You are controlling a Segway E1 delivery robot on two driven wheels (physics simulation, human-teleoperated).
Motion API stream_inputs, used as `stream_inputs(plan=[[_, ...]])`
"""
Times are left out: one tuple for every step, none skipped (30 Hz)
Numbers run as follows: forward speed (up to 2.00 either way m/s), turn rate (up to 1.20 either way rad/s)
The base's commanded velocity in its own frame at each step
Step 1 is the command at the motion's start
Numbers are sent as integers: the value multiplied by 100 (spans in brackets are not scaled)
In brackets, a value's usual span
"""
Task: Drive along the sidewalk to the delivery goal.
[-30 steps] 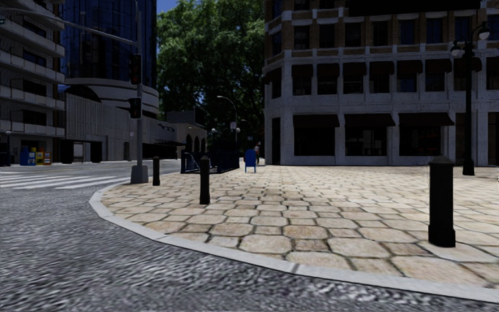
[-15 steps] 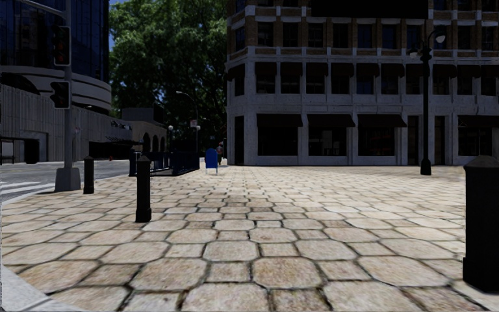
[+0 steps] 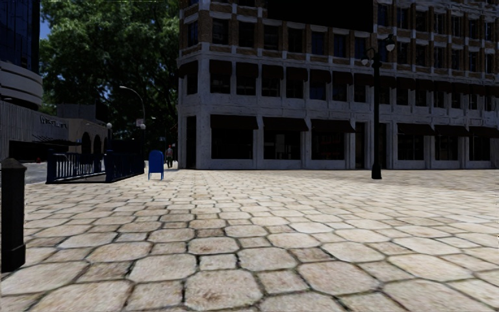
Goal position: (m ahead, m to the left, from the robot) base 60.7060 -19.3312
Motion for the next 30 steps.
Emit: stream_inputs(plan=[[188,-49],[188,-49],[188,-49],[188,-49],[188,-49],[188,-49],[188,-49],[188,-49],[188,-49],[188,-49],[188,-49],[188,-49],[188,-49],[188,-49],[188,-49],[188,-49],[188,-49],[188,-49],[188,-49],[188,-50],[188,-50],[188,-50],[188,-50],[188,-50],[188,-50],[188,-50],[188,-50],[188,-50],[188,-50],[188,-50]])
